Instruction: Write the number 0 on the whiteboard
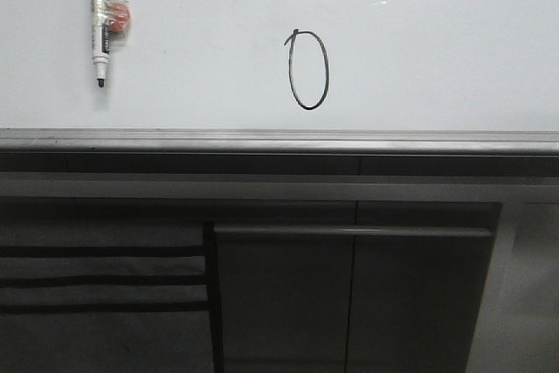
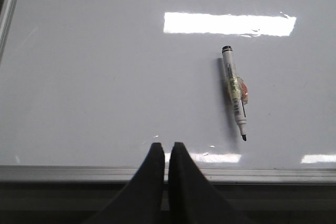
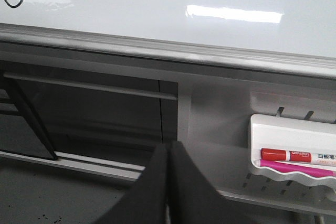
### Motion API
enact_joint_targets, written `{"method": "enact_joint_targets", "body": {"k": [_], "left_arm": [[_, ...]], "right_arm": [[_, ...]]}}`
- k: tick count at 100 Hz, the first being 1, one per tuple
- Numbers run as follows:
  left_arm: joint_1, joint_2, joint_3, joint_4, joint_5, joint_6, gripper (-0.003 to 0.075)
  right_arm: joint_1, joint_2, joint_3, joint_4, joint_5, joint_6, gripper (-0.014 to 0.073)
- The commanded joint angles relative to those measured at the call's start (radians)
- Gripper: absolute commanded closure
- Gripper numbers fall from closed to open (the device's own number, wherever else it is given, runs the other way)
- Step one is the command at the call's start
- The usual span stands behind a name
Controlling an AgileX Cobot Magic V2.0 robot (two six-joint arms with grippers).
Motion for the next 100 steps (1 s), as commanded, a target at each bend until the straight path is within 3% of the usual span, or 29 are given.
{"method": "enact_joint_targets", "body": {"k": [1, 6, 75, 84, 100], "left_arm": [[0.005, -0.025, 0.024, 0.182, -0.064, -0.15, 0.0741], [0.005, -0.025, 0.024, 0.203, -0.062, -0.202, 0.0741], [0.005, -0.025, 0.024, 0.203, -0.062, -0.202, 0.0741], [0.005, -0.025, 0.024, 0.203, -0.062, -0.202, 0.0741], [0.005, -0.025, 0.024, 0.203, -0.062, -0.202, 0.0741]], "right_arm": [[-0.007, 0.006, -0.027, 0.0, -0.079, -0.004, 0.0666], [-0.007, 0.006, -0.027, 0.0, -0.079, -0.004, 0.0666], [-0.007, -0.033, -0.018, 0.0, -0.079, -0.004, 0.0666], [-0.064, -0.136, 0.021, 0.0, -0.108, -0.011, 0.0666], [-0.188, -0.317, 0.144, 0.064, -0.281, -0.011, 0.0666]]}}
